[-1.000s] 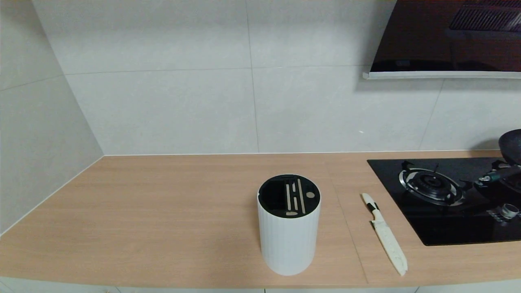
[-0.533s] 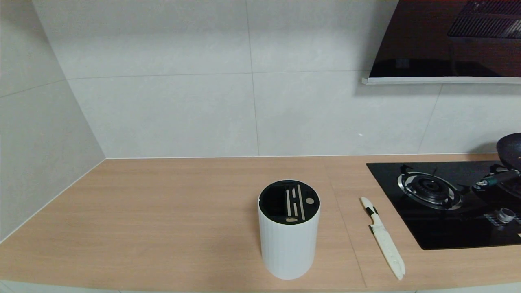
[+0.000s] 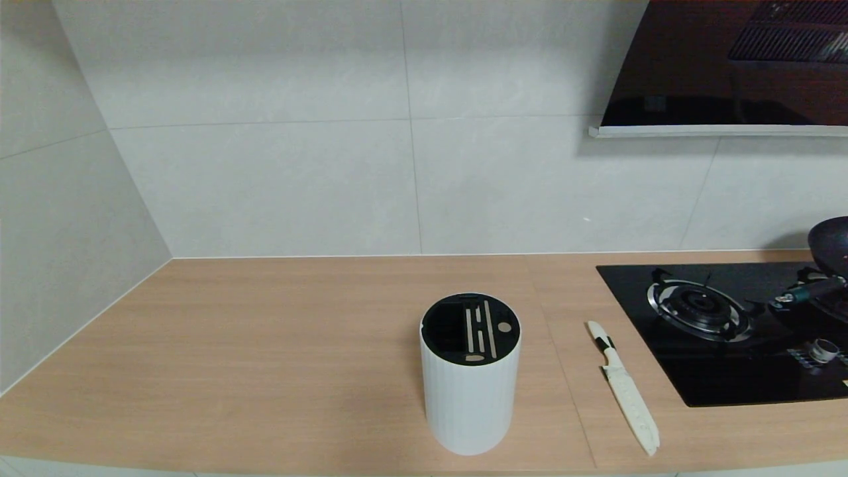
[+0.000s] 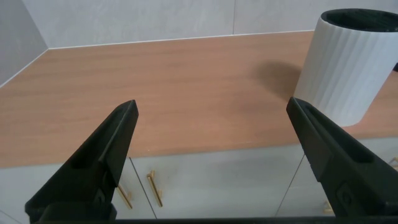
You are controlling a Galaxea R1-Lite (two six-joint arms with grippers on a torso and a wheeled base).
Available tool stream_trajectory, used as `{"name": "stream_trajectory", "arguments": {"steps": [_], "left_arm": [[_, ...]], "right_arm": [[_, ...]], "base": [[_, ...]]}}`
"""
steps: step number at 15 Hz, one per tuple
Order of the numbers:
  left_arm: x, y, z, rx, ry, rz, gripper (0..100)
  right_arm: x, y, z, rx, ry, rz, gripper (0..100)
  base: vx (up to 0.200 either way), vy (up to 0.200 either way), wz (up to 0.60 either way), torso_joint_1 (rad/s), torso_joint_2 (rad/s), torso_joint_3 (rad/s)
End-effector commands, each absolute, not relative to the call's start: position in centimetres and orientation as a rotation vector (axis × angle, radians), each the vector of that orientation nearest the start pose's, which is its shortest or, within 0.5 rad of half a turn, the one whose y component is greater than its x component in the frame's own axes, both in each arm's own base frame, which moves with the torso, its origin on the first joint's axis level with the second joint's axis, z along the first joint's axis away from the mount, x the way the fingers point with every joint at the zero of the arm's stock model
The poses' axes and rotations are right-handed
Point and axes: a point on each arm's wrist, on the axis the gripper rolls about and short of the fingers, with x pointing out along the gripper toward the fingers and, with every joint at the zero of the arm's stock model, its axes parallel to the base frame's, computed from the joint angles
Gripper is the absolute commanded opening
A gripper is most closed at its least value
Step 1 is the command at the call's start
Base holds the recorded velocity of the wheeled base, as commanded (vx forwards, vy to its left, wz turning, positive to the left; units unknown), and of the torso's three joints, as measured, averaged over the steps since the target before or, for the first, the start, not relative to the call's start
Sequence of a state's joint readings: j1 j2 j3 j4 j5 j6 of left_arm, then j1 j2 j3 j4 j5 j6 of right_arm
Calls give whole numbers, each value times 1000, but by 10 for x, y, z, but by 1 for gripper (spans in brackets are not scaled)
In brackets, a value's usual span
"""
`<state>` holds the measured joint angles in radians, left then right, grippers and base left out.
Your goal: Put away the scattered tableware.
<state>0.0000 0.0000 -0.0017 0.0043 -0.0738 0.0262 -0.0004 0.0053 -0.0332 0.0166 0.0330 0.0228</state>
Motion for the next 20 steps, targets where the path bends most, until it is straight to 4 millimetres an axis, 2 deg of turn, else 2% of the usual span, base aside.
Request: {"name": "stream_trajectory", "arguments": {"steps": [1,3,5,7,9,11,15,18,20], "left_arm": [[-23,-2,75,26,2,-74,100],[-23,-2,76,26,1,-74,100],[-23,-2,75,27,2,-74,100],[-23,-2,75,26,2,-74,100],[-23,-2,75,26,2,-74,100],[-23,-2,75,26,2,-74,100],[-23,-2,75,26,2,-74,100],[-23,-2,75,26,2,-74,100],[-23,-2,75,26,2,-74,100]], "right_arm": [[-26,2,118,50,-44,125,100],[-10,4,137,57,63,195,100],[24,4,153,60,238,191,100],[48,5,168,55,300,195,100],[85,9,178,65,367,235,100],[113,15,177,69,455,264,100],[184,30,166,43,607,256,100],[231,39,139,38,623,259,100],[253,41,120,30,638,234,100]], "base": [[0,0,0,0,0,0],[0,0,0,0,0,0],[0,0,0,0,0,0],[0,0,0,0,0,0],[0,0,0,0,0,0],[0,0,0,0,0,0],[0,0,0,0,0,0],[0,0,0,0,0,0],[0,0,0,0,0,0]]}}
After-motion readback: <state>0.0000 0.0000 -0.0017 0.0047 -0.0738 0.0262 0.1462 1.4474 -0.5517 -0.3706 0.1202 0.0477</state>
